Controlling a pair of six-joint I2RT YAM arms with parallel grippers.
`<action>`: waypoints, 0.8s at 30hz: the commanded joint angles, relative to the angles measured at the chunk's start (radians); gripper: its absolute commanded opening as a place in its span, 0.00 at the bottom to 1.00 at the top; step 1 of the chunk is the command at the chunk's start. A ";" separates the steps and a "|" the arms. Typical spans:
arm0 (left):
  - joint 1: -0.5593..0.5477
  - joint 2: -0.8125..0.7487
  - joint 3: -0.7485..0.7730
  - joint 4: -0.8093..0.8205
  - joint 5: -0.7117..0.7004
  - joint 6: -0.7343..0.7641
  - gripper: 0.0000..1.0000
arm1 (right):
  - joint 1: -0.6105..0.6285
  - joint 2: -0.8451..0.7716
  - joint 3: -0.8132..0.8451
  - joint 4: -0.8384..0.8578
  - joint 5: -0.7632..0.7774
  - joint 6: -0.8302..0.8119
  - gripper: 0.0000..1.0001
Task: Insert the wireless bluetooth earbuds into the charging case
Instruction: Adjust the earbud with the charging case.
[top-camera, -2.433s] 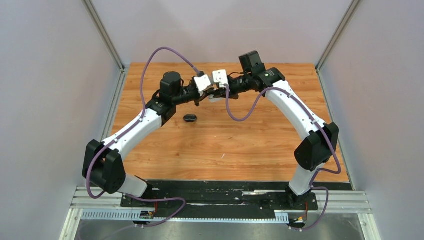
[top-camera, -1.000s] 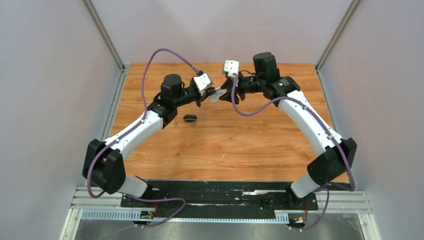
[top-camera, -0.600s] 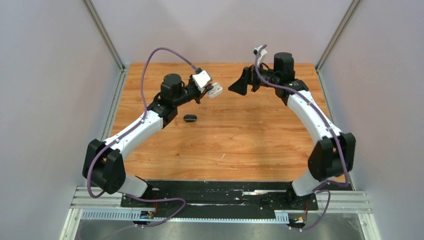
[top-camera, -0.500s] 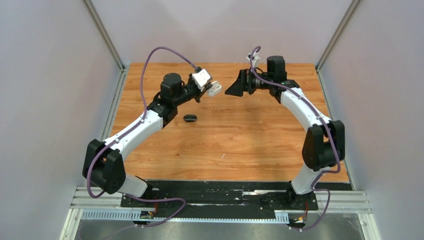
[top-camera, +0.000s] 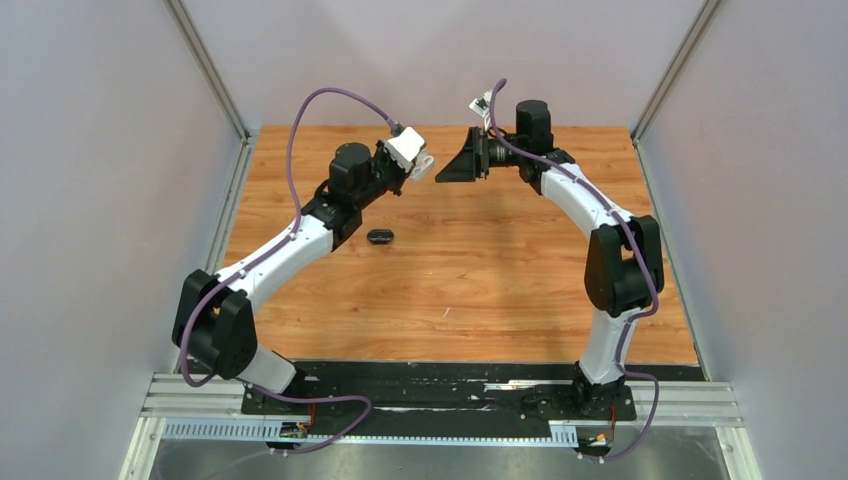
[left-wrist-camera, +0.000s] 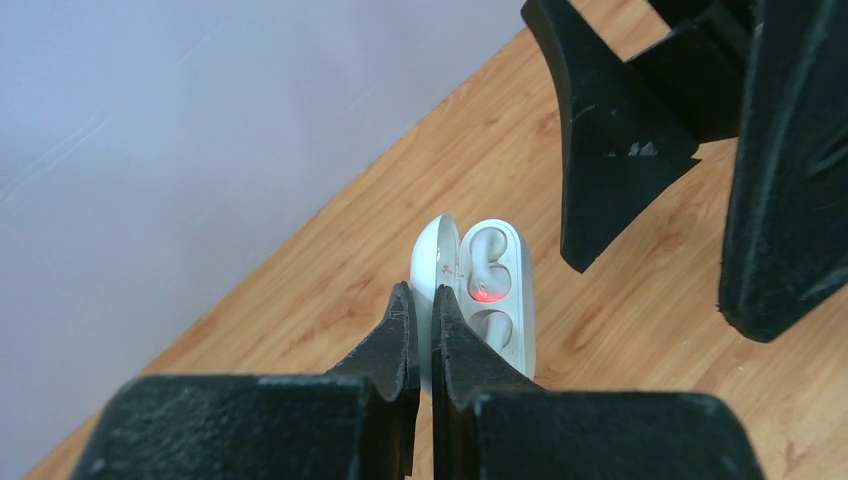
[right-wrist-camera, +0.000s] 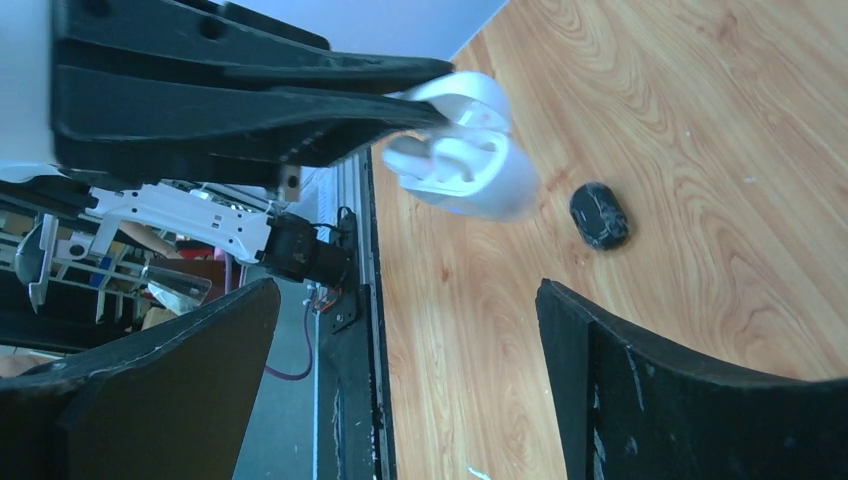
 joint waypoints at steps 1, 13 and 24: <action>-0.006 0.015 0.055 0.031 -0.101 -0.032 0.00 | 0.012 0.039 0.067 0.097 -0.053 0.072 1.00; -0.007 0.024 0.062 0.021 -0.156 -0.135 0.00 | 0.069 0.125 0.187 0.022 0.182 0.075 1.00; -0.007 0.042 0.086 0.012 -0.161 -0.162 0.00 | 0.091 0.166 0.261 0.006 0.254 0.089 1.00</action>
